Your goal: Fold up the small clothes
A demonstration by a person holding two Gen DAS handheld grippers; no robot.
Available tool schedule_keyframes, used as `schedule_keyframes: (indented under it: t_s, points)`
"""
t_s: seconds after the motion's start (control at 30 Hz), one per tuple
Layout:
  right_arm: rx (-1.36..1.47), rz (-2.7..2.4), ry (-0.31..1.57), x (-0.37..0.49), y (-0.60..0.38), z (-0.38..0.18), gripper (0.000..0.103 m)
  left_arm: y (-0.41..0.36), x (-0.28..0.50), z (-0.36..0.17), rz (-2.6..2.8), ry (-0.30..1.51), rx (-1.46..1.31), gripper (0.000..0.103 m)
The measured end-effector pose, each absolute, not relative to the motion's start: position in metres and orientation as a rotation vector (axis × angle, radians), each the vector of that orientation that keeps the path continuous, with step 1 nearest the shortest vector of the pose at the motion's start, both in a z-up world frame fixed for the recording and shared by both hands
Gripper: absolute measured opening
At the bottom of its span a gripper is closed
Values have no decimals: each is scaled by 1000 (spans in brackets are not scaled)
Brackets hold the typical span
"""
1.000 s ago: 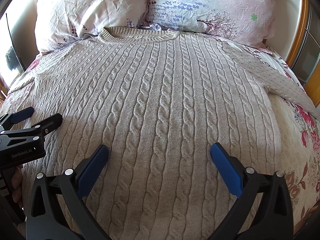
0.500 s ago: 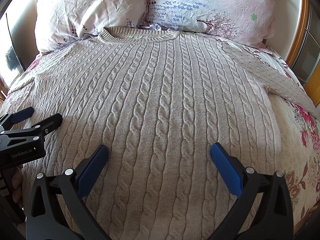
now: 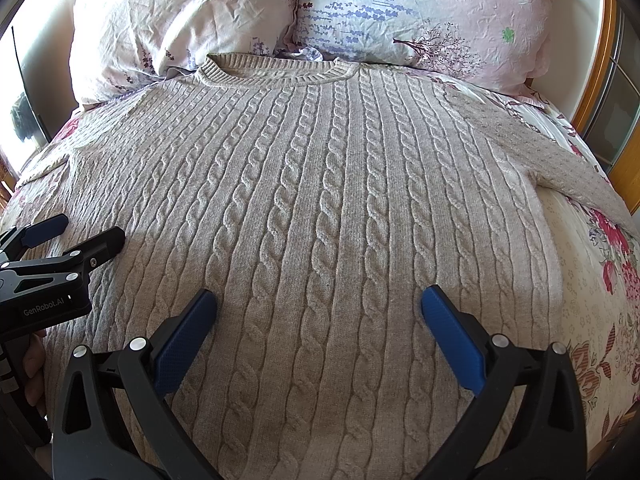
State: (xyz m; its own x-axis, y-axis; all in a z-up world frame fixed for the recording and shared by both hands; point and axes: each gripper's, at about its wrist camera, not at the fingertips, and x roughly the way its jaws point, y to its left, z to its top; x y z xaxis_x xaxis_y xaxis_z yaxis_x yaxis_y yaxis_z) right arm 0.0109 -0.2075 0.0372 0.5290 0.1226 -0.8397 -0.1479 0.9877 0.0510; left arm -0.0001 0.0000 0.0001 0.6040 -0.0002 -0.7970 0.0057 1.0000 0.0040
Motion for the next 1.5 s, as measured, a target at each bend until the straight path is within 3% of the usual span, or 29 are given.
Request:
schedule_keyframes:
  t_s: [0.87,0.97,1.13,1.3,1.5]
  points:
    - [3,263,1027,18,-218,41,102,0,0,0,-4,922,6,101]
    - [215,292,1010,36,-265,53,102,0,0,0,-3,922,6,101]
    - [517,-213,885,66,-434,70,102,0,0,0,-4,923,6,101]
    - [906,-542,835,67,-588,46,66,0,0,0,-4,924,7,101]
    - [1044,-648,803,75,-654,22,45,4,3,3,-51,946,18,101]
